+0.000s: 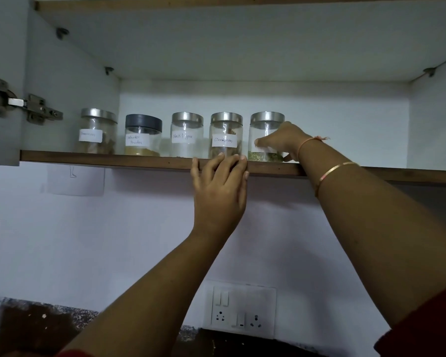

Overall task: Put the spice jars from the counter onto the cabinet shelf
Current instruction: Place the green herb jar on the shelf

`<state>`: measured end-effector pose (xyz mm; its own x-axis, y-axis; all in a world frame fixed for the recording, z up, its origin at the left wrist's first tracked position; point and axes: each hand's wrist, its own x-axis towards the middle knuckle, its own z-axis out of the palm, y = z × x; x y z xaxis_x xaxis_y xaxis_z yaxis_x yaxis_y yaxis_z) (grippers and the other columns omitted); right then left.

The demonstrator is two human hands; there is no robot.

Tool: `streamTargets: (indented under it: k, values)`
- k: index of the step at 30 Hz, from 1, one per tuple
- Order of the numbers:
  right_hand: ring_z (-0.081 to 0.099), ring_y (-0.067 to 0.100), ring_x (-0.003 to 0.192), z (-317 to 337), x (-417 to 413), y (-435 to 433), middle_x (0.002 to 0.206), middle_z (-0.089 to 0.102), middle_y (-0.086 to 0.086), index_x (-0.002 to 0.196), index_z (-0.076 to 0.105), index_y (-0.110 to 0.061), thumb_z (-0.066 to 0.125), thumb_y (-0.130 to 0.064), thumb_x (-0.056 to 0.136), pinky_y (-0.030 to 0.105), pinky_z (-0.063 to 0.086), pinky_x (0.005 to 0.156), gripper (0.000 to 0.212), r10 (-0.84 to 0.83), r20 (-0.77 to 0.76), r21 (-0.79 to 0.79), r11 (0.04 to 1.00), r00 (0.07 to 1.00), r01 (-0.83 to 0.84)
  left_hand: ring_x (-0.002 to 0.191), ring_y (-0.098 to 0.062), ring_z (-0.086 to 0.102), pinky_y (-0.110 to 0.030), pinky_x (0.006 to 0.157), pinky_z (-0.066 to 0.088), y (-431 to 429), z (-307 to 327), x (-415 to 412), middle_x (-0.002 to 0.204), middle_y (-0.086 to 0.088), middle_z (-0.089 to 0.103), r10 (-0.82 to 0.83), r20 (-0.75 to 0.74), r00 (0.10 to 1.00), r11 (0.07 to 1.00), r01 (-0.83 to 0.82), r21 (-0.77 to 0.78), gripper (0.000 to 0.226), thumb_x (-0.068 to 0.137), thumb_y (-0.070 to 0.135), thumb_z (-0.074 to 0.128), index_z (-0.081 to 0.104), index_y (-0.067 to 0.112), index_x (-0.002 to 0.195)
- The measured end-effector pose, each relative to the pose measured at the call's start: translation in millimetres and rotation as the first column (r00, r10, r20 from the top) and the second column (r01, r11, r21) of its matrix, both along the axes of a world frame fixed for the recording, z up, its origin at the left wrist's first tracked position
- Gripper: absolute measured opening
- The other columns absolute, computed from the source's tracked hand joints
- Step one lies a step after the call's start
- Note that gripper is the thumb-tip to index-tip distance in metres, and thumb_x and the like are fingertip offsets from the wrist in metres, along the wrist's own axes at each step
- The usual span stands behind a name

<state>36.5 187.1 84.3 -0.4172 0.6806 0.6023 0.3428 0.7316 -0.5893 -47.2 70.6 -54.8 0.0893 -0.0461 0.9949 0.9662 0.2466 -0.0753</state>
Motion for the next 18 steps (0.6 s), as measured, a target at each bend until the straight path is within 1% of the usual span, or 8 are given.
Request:
streamTargets:
  k: [2,6,7,9,11,13,15,18]
  values:
    - [0.051,0.026,0.116,-2.6,-2.2,1.1,0.134,0.050,0.012,0.136,0.039,-0.003,0.072,-0.033,0.079,0.032,0.045,0.090,0.072,-0.029,-0.004,-0.008,1.000,1.000,0.029,0.111,-0.029,0.060,-0.063,0.102,0.033,-0.1,0.3,-0.6,0.113,-0.005,0.068,0.006,-0.006,1.000,1.000,-0.006,0.003,0.028,0.090,0.019,0.054,0.069,0.011,0.112]
    - [0.026,0.034,0.142,-1.9,1.8,-5.9,0.159,0.013,0.014,0.150,-0.009,-0.002,0.075,-0.043,0.074,0.045,0.030,0.114,0.120,0.008,0.097,-0.114,0.993,0.995,0.003,0.112,-0.030,0.060,-0.065,0.103,0.031,-1.3,-0.1,2.4,0.114,-0.006,0.068,-0.012,0.007,1.000,1.000,0.012,0.005,0.028,0.089,0.016,0.056,0.068,0.010,0.113]
    - [0.023,0.034,0.143,-1.7,4.4,-10.0,0.159,0.009,0.015,0.150,-0.010,-0.002,0.074,-0.043,0.076,0.046,0.028,0.115,0.119,-0.012,0.147,-0.131,0.991,0.989,0.032,0.112,-0.030,0.059,-0.065,0.103,0.030,-2.1,-0.5,3.8,0.114,-0.006,0.067,-0.017,0.015,1.000,1.000,0.017,0.001,0.028,0.088,0.015,0.057,0.068,0.010,0.113]
    - [0.030,0.033,0.140,-1.4,10.3,-17.5,0.153,0.025,0.017,0.149,0.019,-0.004,0.071,-0.036,0.080,0.044,0.031,0.114,0.093,-0.035,0.229,-0.141,0.988,0.973,0.068,0.114,-0.031,0.058,-0.064,0.105,0.028,-4.1,-1.1,6.7,0.116,-0.007,0.066,-0.019,0.036,0.999,1.000,0.020,-0.021,0.029,0.088,0.013,0.061,0.067,0.009,0.115]
    - [0.051,0.029,0.118,-4.0,16.2,-28.1,0.124,0.050,0.013,0.121,0.052,-0.003,0.065,-0.024,0.084,0.036,0.044,0.098,0.045,-0.019,0.256,-0.106,0.993,0.966,0.047,0.117,-0.031,0.056,-0.064,0.105,0.027,-7.8,-1.5,10.1,0.119,-0.008,0.065,-0.008,0.058,0.998,0.998,0.012,-0.059,0.032,0.086,0.011,0.063,0.065,0.008,0.118]
    - [0.053,0.026,0.092,-11.4,21.7,-38.0,0.096,0.054,0.010,0.084,0.055,-0.007,0.059,-0.016,0.085,0.028,0.045,0.071,0.011,-0.052,0.228,-0.019,0.998,0.972,0.058,0.120,-0.032,0.054,-0.064,0.105,0.027,-13.2,-1.2,12.9,0.122,-0.009,0.063,0.016,0.068,0.998,0.993,-0.008,-0.116,0.038,0.083,0.006,0.063,0.063,0.007,0.121]
    - [0.049,0.025,0.083,-22.1,24.1,-41.5,0.078,0.050,0.007,0.065,0.043,-0.012,0.053,-0.016,0.086,0.025,0.037,0.058,0.024,-0.122,0.162,0.116,0.988,0.979,0.103,0.126,-0.032,0.049,-0.063,0.108,0.022,-19.1,0.0,13.7,0.128,-0.010,0.059,0.053,0.077,0.996,0.978,-0.036,-0.207,0.046,0.083,0.003,0.058,0.057,0.007,0.128]
    - [0.048,0.027,0.074,-45.6,26.9,-58.2,0.063,0.044,0.001,0.058,0.038,-0.016,0.050,-0.019,0.085,0.025,0.027,0.050,0.030,-0.201,0.045,0.278,0.943,0.979,0.181,0.139,-0.026,0.029,-0.057,0.114,0.007,-31.2,3.0,13.3,0.146,-0.005,0.041,0.129,0.091,0.988,0.915,-0.083,-0.395,0.056,0.089,0.008,0.045,0.036,0.013,0.144]
